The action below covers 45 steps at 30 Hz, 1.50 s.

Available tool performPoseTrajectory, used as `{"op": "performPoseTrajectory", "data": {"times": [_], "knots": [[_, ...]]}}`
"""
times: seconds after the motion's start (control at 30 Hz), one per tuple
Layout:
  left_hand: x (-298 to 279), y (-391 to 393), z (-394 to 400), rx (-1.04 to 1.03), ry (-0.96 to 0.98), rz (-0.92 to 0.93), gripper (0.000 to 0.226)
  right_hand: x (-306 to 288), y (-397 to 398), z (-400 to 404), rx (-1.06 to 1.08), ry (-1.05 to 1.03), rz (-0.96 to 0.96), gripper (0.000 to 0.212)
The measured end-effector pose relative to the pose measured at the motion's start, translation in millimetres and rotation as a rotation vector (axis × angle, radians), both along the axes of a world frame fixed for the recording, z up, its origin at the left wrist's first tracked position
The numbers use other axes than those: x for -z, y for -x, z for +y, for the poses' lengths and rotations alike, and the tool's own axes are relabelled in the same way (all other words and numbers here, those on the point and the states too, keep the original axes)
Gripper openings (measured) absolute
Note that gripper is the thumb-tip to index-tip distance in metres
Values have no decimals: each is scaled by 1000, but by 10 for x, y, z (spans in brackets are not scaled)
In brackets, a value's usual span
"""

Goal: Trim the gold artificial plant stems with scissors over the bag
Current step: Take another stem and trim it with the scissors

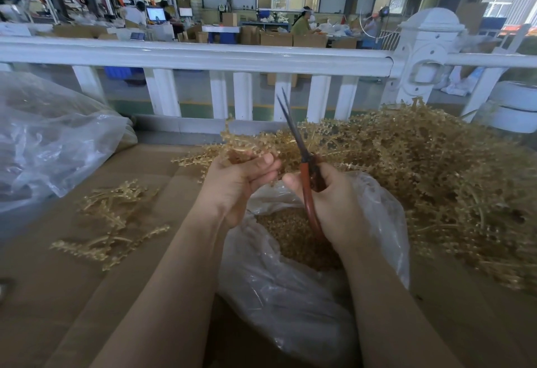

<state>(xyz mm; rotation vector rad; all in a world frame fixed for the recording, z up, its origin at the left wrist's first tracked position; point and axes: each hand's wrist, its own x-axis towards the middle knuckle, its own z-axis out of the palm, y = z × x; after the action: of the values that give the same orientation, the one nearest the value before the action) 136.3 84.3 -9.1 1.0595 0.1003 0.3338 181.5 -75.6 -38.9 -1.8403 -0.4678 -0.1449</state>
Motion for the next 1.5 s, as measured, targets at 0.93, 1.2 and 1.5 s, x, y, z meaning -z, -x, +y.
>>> {"op": "performPoseTrajectory", "data": {"times": [0.93,1.2,1.5], "knots": [[-72,102,85,-80,-289,-241,22,94,21,11,144,360,-342,55],[-42,56,127,-73,-203,-173,14,90,18,15,137,342,-368,59],[4,53,137,-82,-142,-124,11,114,8,16,134,326,-406,61]]}}
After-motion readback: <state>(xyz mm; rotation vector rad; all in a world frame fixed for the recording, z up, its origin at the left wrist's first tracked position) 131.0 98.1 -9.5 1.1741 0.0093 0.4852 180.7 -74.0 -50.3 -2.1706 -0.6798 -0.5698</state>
